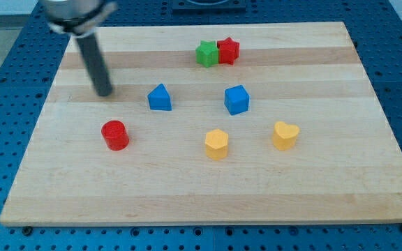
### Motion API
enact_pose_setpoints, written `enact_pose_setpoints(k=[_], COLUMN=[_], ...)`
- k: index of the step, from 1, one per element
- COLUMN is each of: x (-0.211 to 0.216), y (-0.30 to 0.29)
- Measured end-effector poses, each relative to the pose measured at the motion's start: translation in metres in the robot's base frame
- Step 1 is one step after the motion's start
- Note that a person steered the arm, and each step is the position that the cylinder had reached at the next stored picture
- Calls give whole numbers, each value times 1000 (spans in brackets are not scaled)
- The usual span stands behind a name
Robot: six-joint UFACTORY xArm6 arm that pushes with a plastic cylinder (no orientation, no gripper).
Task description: Move the green circle above the blue triangle
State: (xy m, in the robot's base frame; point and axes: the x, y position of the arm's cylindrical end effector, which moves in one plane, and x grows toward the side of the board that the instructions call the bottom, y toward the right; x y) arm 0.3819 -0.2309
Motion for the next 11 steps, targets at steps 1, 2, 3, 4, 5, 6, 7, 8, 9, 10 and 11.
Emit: enact_pose_setpoints(k=[1,2,3,4,5,6,7,8,9,10,11], x=[-36,-76,-65,-53,-56,-42,-42,-42,-41,-26,-26], y=[-63,-64,-7,11,-38,-45,21,100,121,105,117])
